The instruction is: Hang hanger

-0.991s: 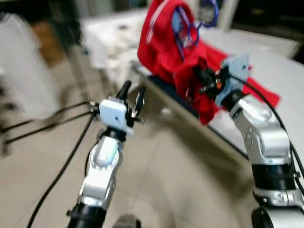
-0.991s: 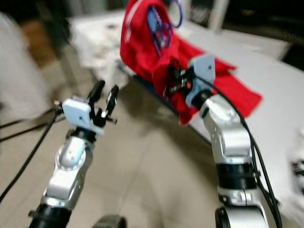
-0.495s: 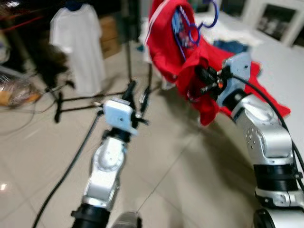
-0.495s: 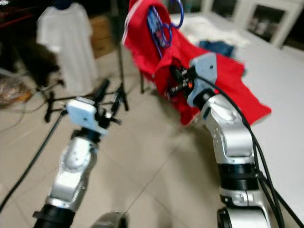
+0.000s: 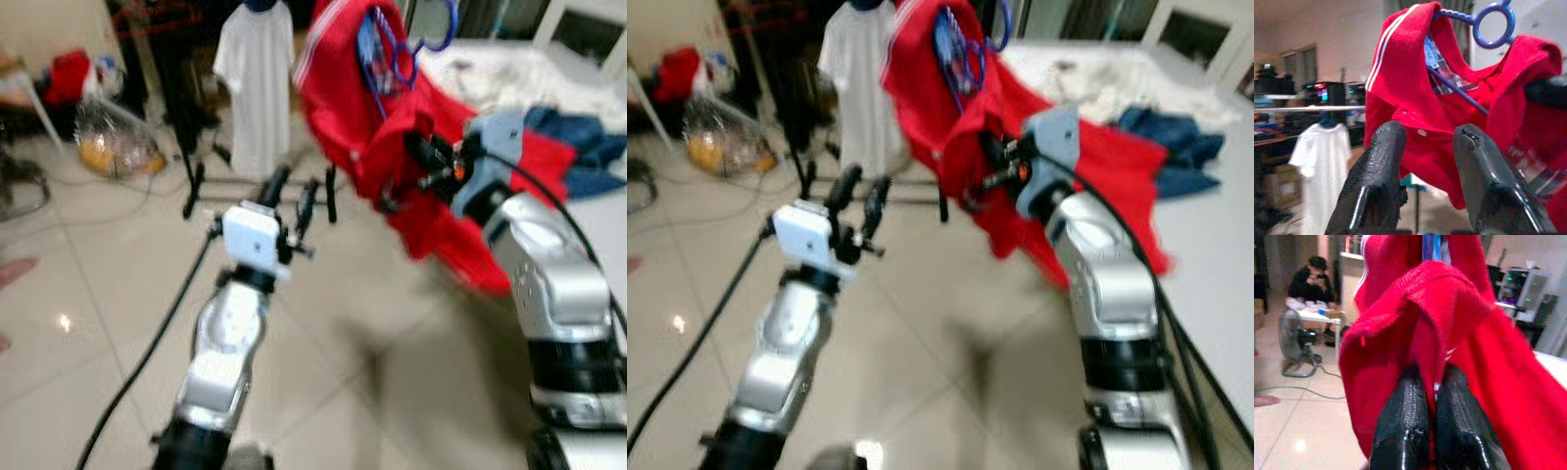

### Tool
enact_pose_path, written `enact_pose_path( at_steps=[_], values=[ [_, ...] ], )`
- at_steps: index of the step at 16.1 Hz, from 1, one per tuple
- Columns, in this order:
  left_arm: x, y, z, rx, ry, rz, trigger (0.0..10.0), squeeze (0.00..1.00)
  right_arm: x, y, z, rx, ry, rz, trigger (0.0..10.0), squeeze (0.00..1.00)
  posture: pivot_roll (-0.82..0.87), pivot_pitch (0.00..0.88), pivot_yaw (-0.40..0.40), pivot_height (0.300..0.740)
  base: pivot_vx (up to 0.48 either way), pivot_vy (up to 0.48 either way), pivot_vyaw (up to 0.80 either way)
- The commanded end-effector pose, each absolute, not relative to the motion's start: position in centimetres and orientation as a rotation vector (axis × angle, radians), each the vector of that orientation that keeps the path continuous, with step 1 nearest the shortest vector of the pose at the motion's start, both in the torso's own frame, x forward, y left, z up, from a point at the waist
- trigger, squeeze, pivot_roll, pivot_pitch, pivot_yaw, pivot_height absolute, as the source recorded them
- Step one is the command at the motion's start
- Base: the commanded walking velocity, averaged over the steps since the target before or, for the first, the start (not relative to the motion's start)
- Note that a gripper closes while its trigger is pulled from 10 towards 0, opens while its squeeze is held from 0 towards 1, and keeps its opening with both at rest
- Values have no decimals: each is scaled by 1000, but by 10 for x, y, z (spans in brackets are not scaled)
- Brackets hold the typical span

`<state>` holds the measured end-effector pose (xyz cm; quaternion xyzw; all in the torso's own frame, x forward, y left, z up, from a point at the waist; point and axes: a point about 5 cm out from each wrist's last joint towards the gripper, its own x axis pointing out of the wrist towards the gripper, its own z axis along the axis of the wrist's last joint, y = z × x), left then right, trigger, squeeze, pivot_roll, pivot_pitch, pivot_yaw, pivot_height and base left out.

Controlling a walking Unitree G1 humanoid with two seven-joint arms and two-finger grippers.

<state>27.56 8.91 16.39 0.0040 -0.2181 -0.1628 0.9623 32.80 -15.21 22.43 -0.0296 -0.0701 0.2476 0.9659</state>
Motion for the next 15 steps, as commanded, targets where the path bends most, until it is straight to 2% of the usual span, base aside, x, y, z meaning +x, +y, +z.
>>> enact_pose_path(
  at_steps=[1,5,7,9,11,13,15],
  values=[
    [275,87,165,11,-446,-334,10000,0,326,-156,237,-58,-195,486,10000,0,57,16,-34,740,0,0,0],
    [275,86,165,11,-447,-332,10000,0,333,-173,247,-111,-242,306,10000,0,57,17,-33,740,0,0,0],
    [275,87,162,8,-437,-332,10000,0,329,-165,246,-101,-225,385,10000,0,57,17,-33,740,0,0,0],
    [276,91,152,-21,-386,-310,10000,0,320,-145,223,-120,-151,512,10000,0,57,17,-33,740,0,0,0],
    [278,97,138,-53,-323,-275,10000,0,318,-138,197,-99,-90,506,10000,0,56,16,-32,740,0,0,0],
    [277,107,105,-36,-206,-236,10000,0,308,-130,146,-99,11,490,10000,0,62,15,-35,740,0,0,0],
    [275,109,94,-21,-170,-233,10000,0,303,-127,134,-96,29,494,10000,0,62,15,-35,740,0,0,0]
  ],
)
